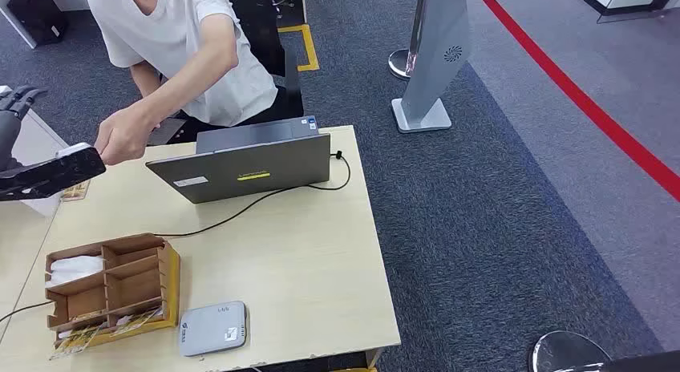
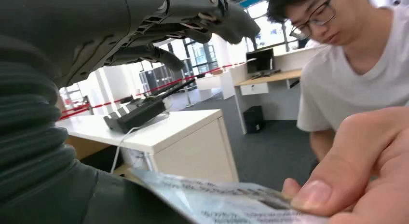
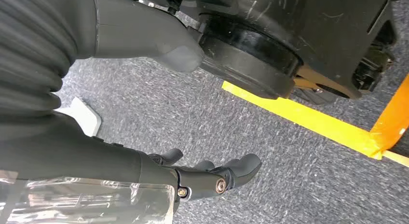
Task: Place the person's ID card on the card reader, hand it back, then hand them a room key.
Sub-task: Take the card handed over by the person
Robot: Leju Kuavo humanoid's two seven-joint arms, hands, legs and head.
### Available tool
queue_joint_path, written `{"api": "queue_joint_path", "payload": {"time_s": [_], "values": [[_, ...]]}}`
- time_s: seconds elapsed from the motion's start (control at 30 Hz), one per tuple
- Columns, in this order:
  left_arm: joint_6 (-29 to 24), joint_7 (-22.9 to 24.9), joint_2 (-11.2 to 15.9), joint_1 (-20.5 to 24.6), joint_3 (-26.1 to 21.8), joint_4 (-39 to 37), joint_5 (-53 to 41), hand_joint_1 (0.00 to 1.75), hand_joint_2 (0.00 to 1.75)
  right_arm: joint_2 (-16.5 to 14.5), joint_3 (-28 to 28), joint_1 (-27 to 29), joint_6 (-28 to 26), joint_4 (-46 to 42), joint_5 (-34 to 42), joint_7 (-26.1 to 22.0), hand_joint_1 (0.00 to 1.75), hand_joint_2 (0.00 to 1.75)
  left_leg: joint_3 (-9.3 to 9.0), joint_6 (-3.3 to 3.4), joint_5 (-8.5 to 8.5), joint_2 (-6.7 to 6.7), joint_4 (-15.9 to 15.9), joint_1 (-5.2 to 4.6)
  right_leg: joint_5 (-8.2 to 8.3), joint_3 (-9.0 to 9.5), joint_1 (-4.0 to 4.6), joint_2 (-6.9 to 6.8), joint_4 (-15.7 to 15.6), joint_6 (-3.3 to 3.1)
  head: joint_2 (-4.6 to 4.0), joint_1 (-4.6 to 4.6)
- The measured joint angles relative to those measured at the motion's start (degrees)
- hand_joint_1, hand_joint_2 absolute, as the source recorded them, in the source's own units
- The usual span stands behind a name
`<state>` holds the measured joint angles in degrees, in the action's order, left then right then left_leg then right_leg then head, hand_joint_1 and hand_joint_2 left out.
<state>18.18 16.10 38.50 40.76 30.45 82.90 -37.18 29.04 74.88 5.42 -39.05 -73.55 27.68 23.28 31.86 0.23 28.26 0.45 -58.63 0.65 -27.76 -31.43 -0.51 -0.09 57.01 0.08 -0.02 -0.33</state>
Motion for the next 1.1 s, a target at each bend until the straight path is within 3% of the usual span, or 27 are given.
{"api": "queue_joint_path", "payload": {"time_s": [0.3,1.1], "values": [[1.52,2.94,4.03,0.15,3.14,-2.27,-0.25,1.75,1.75,0.19,2.16,-1.46,-0.33,0.48,0.15,1.06,0.00,1.75,0.05,0.00,0.00,0.00,0.00,-0.01,0.00,-0.04,0.00,-0.01,0.00,0.00,-0.01,-0.02],[1.58,2.92,5.77,-0.73,3.90,-3.54,0.17,1.75,1.75,0.19,3.09,-2.75,-0.34,0.78,-1.44,3.37,0.00,1.75,0.07,0.00,0.00,-0.01,0.00,-0.01,0.00,-0.03,0.00,-0.01,0.00,0.00,0.00,-0.03]]}}
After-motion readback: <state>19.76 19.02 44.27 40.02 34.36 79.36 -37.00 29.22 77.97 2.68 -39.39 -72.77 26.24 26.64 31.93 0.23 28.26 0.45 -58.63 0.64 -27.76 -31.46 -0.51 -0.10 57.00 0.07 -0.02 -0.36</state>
